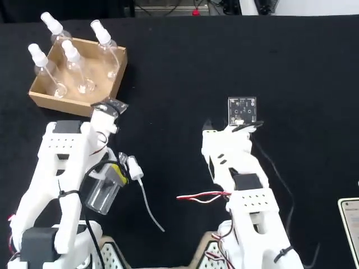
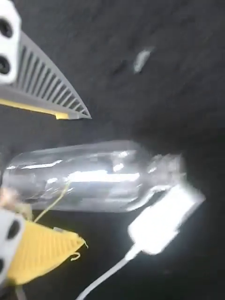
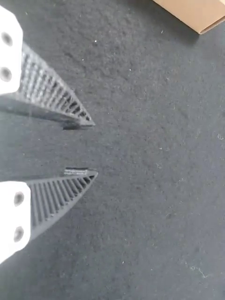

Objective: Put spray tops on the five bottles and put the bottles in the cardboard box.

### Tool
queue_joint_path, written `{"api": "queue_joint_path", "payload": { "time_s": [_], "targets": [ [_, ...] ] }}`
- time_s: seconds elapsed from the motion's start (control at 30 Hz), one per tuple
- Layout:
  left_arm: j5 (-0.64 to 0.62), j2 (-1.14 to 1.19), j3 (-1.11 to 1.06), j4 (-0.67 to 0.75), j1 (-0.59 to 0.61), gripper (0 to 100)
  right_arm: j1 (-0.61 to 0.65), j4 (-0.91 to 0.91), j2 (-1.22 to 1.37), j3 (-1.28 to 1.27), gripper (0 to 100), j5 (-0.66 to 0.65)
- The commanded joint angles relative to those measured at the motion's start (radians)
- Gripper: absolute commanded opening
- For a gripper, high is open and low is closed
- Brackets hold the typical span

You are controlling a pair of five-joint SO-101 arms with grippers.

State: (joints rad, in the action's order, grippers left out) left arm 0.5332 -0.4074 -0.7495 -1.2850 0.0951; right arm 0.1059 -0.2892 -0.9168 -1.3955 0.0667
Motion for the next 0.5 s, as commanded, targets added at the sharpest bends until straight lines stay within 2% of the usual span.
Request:
{"api": "queue_joint_path", "payload": {
  "time_s": [0.0,0.37,0.47],
  "targets": [
    [0.003,-0.002,-0.044,0.110,-0.021,36,-0.015,0.025,-0.025,0.013,13.3,-0.008],
    [0.006,0.000,-0.127,0.282,-0.021,36,-0.015,0.025,-0.025,0.013,13.3,-0.008],
    [0.008,0.000,-0.148,0.293,-0.019,36,-0.015,0.025,-0.025,0.013,13.3,-0.008]
  ]
}}
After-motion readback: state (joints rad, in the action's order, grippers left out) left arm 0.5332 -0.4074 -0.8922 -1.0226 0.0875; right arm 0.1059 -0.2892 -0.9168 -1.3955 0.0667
